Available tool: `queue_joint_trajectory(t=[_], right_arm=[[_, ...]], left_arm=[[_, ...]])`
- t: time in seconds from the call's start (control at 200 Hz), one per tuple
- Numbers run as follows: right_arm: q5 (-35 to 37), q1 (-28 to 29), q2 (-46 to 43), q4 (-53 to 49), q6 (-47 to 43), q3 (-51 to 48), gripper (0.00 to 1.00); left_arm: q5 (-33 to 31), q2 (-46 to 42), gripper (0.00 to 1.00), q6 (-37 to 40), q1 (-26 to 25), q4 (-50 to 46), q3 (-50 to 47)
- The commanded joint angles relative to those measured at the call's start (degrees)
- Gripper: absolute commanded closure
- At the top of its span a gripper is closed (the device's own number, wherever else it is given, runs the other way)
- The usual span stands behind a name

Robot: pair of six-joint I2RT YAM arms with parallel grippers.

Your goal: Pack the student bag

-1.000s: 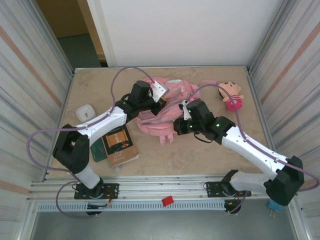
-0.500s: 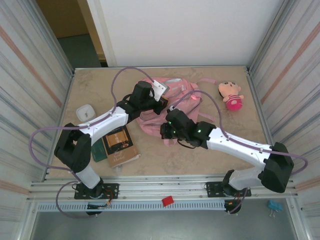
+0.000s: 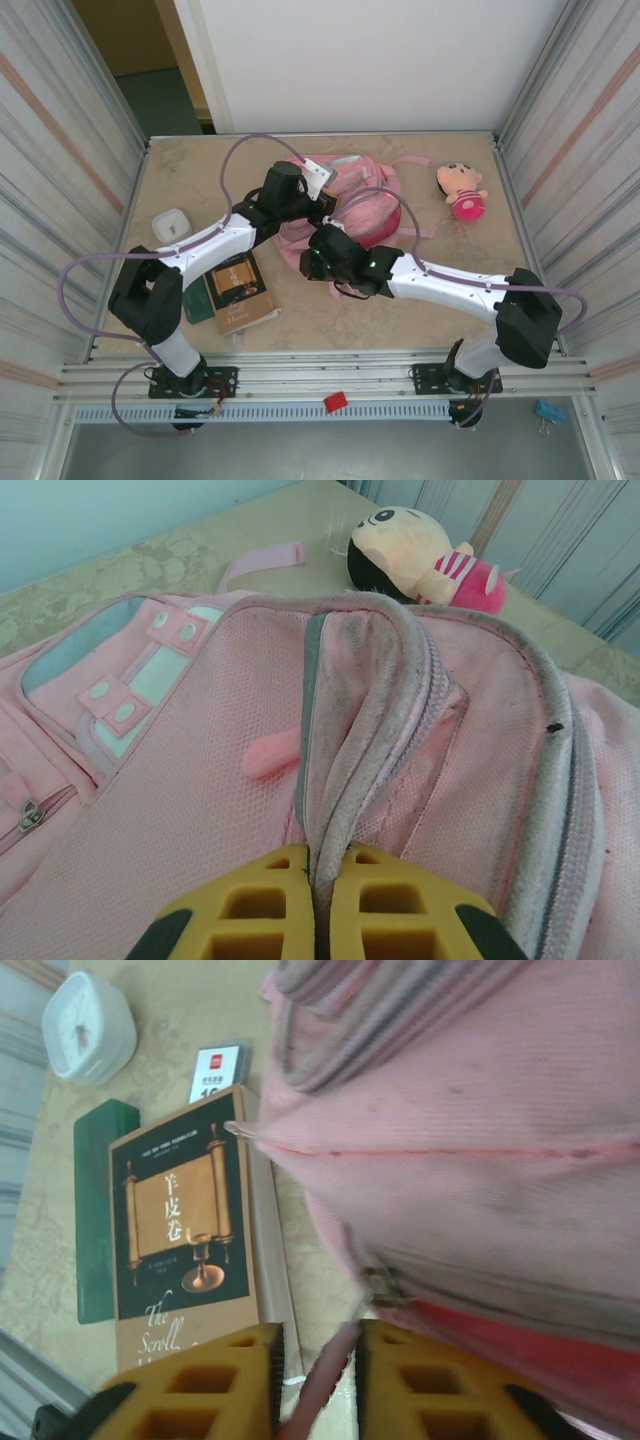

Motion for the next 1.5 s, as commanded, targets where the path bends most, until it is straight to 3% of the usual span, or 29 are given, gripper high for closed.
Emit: queue_joint_trajectory(t=[0.0, 0.246, 0.421, 0.521, 0.772, 0.892, 1.002, 1.032, 1.092, 1.173, 1.398, 1.493], right_arm=[[-1.64, -0.45, -3.83, 2.63, -0.32, 0.17, 0.60], [-5.31, -6.83, -17.34, 4.37, 0.80, -8.67, 0.30], [-16.52, -17.42, -23.33, 5.49, 4.52, -14.12, 0.19], [-19.94, -21.48, -24.65, 7.11, 6.97, -16.85, 0.00], [-27.79, -24.35, -17.66, 23.50, 10.28, -18.49, 0.00], [-27.24, -24.18, -13.30, 24.05, 8.51, -15.45, 0.13], [-26.63, -24.24, -12.39, 26.72, 7.54, -15.36, 0.49], [-26.66, -24.25, -12.46, 27.19, 7.13, -15.20, 0.55], [-26.76, -24.26, -12.76, 27.55, 5.87, -14.61, 0.66], [-27.04, -24.35, -12.88, 26.44, 3.96, -13.20, 0.79], [-28.42, -25.96, -10.59, 27.25, 3.23, -9.05, 0.93], [-28.16, -26.69, -10.01, 26.34, 2.44, -7.38, 1.00]], left_arm=[[3.16, -2.72, 1.00, -0.70, 1.18, 6.13, 0.23], [7.57, -5.29, 1.00, 3.42, 3.08, 6.80, -1.80], [11.99, -6.36, 1.00, 3.86, 4.20, 8.41, -2.39], [13.02, -6.50, 1.00, 4.31, 4.29, 8.59, -2.28], [16.10, -6.48, 1.00, 5.01, 4.34, 7.90, -2.54], [16.44, -7.53, 1.00, 4.54, 4.19, 6.29, -3.12], [15.84, -9.59, 0.90, 4.03, 4.24, 3.41, -3.94], [14.86, -10.34, 0.84, 3.58, 4.21, 2.35, -4.14], [11.75, -12.25, 0.57, 1.69, 4.13, -0.52, -4.41], [7.63, -15.35, 0.46, -2.12, 4.08, -5.14, -4.53], [-1.18, -26.33, 0.36, -10.38, 1.49, -13.34, -8.97], [-8.04, -30.05, 0.35, -19.27, 0.05, -19.93, -9.70]])
